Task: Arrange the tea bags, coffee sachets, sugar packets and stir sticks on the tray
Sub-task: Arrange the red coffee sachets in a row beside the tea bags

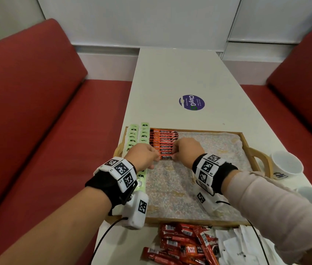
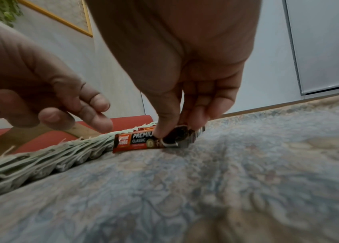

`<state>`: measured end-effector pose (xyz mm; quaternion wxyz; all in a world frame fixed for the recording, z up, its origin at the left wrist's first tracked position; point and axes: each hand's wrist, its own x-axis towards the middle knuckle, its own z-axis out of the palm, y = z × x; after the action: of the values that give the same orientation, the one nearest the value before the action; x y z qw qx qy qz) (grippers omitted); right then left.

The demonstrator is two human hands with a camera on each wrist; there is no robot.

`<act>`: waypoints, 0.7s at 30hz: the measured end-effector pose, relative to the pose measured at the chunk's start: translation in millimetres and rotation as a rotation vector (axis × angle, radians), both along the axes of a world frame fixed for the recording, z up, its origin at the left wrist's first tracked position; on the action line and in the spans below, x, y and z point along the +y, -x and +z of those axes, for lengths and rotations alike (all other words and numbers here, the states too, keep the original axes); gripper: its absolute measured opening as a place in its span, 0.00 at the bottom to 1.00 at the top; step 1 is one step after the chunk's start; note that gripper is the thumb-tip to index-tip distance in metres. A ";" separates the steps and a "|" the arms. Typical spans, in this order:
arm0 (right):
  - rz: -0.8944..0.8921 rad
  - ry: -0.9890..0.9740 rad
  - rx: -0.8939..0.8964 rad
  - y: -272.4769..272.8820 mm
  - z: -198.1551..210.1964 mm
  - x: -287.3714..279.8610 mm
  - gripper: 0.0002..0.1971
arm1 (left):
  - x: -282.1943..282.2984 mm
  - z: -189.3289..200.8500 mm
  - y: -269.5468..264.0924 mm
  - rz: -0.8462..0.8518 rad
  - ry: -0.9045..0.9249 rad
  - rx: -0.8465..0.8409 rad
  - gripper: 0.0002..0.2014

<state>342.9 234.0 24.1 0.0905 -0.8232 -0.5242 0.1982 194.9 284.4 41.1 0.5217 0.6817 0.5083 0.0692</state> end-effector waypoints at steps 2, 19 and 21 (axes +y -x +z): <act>-0.006 -0.002 0.008 0.1 -0.6 0.0 0.05 | 0.2 -4.5 -1.4 -0.031 0.012 0.017 0.08; -0.044 -0.111 0.078 2.9 14.4 -18.5 0.11 | -8.5 -2.7 1.5 -0.040 -0.012 0.071 0.10; -0.044 -0.143 0.079 6.7 19.8 -29.5 0.10 | -18.5 3.3 4.7 -0.024 -0.023 0.061 0.11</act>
<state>336.3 204.5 44.0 0.1739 -0.8175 -0.5149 0.1908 190.2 265.9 44.5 0.4990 0.6955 0.5148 0.0479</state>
